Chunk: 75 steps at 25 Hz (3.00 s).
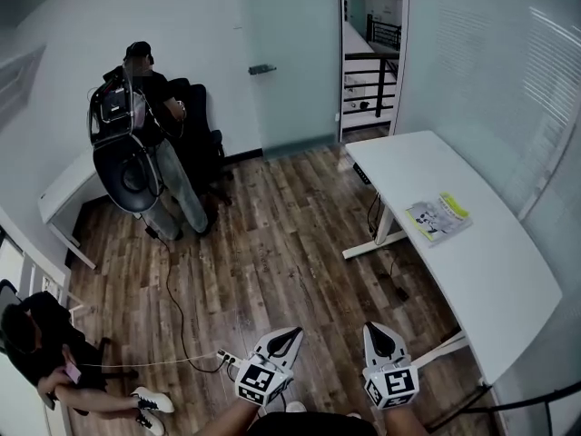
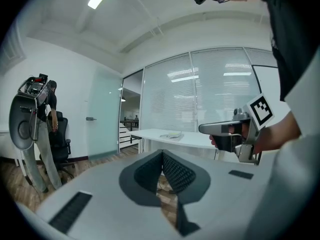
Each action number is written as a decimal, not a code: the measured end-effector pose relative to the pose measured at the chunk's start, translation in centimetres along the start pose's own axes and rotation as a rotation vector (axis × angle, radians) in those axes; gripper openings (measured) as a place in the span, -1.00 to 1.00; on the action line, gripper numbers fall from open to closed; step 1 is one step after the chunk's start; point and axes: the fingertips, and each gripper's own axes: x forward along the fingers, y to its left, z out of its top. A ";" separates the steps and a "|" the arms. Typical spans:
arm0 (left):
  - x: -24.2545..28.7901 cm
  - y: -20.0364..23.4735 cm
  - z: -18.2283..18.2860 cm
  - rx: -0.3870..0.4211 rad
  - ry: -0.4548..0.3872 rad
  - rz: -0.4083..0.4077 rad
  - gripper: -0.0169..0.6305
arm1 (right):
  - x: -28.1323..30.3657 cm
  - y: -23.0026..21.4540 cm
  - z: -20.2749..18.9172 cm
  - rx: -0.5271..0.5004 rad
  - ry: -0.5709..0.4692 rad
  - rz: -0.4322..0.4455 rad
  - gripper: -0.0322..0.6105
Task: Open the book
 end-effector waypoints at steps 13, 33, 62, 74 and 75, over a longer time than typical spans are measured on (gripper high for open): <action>3.2 4.5 -2.2 -0.003 0.046 -0.021 -0.90 | 4.8 -1.5 -2.0 0.028 0.027 -0.037 -0.89; 21.4 9.1 2.9 0.015 0.040 0.002 -0.90 | 17.8 -15.8 1.7 0.030 -0.001 0.008 -0.89; 37.4 16.9 5.5 0.045 0.022 -0.082 -0.90 | 30.9 -24.6 2.6 0.021 -0.001 -0.019 -0.89; 44.0 22.4 7.2 0.079 0.014 -0.251 -0.90 | 37.2 -25.7 3.2 -0.040 0.037 -0.117 -0.89; 44.3 22.5 7.0 0.080 0.016 -0.267 -0.90 | 37.4 -25.9 2.9 -0.034 0.039 -0.134 -0.89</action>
